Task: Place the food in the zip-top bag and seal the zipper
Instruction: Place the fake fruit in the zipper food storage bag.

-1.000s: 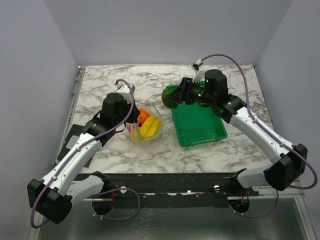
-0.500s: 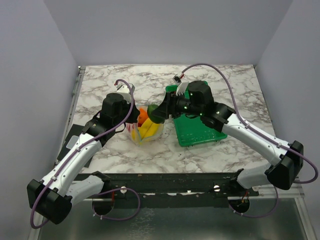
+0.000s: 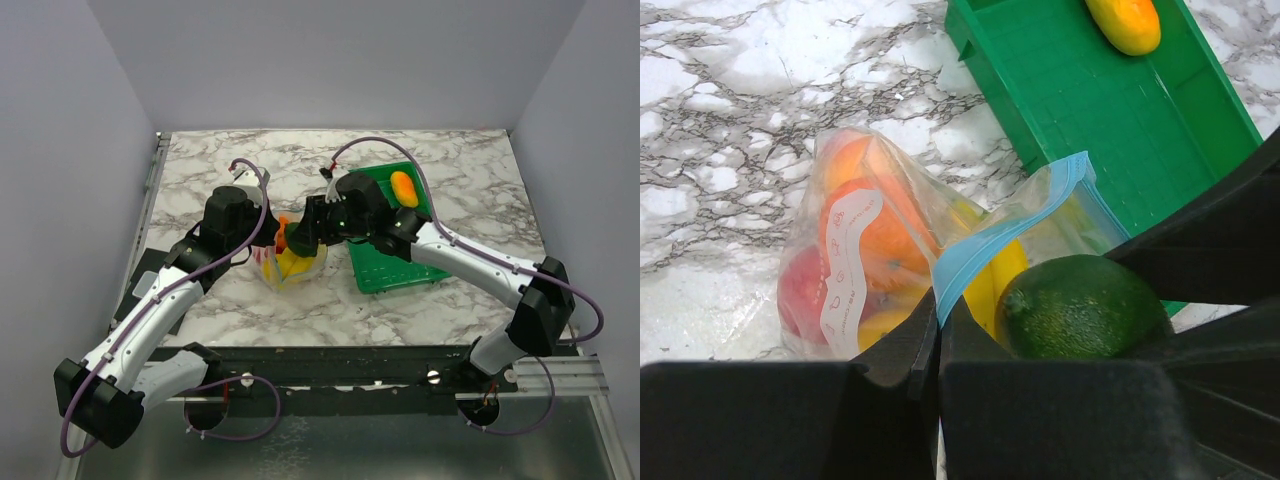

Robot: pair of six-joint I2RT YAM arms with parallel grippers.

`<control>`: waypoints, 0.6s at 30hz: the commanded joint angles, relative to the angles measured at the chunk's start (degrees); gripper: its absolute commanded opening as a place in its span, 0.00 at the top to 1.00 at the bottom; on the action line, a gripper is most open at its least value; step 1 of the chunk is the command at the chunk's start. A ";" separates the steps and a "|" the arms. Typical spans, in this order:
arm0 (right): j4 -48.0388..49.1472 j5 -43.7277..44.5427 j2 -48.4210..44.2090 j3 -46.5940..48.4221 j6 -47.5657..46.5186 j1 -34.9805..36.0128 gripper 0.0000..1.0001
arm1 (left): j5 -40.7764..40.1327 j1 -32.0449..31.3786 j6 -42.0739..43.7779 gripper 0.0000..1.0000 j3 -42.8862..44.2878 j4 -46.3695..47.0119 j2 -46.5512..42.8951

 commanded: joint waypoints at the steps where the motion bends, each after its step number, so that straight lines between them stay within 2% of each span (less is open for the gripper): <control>1: 0.56 2.89 2.32 2.37 1.76 0.52 0.71 | -1.48 -0.11 -0.15 1.00 -0.10 0.07 -0.56; 13: 1.60 4.98 8.67 5.57 7.48 0.70 0.68 | -1.43 -0.07 -0.42 1.00 -0.10 0.18 -0.84; 18: 6.17 2.27 10.53 4.48 12.65 0.70 0.68 | -0.66 -0.12 -0.56 1.00 -0.10 0.14 -0.61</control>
